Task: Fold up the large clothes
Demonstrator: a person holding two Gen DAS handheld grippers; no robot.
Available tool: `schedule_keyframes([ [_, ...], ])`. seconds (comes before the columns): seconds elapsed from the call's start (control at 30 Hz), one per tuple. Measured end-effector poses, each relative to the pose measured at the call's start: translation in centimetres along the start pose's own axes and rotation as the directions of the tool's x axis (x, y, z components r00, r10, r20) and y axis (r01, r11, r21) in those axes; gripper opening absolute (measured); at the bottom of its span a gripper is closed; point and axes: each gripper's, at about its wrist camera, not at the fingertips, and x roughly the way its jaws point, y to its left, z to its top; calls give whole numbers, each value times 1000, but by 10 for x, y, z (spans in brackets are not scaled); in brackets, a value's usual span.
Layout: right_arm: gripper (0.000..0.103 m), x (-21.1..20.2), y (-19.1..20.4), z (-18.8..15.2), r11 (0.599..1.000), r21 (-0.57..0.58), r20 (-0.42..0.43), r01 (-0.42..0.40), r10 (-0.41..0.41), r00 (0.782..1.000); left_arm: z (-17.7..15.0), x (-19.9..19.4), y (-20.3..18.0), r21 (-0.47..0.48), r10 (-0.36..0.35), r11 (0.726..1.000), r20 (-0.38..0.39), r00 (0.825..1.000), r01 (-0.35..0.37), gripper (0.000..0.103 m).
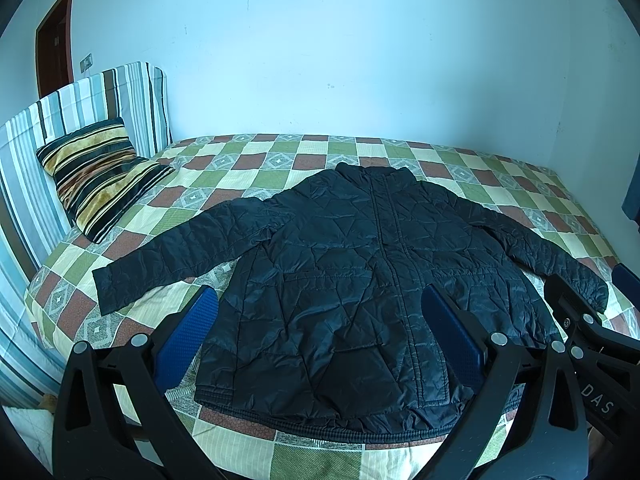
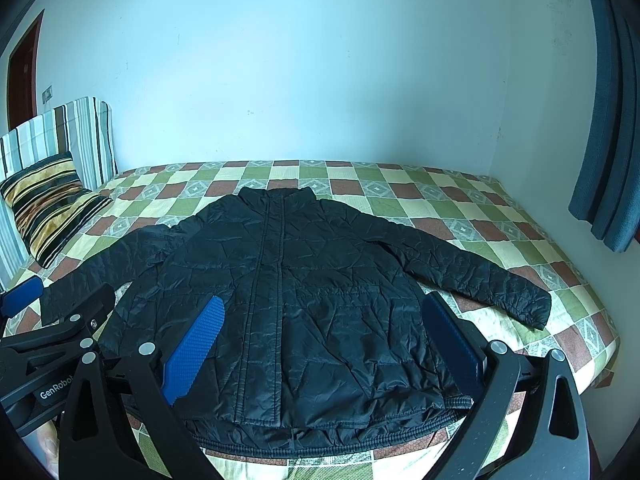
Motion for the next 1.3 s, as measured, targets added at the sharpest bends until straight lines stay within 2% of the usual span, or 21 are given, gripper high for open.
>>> schedule_keyframes([
  [1.07, 98, 9, 5, -7, 1000, 1, -9, -2, 2, 1000, -5, 1, 5, 1, 0, 1000, -5, 1000, 0, 101],
  [1.3, 98, 27, -1, -13, 1000, 11, -33, -15, 16, 999, -16, 23, 11, 6, -5, 1000, -21, 1000, 5, 101],
])
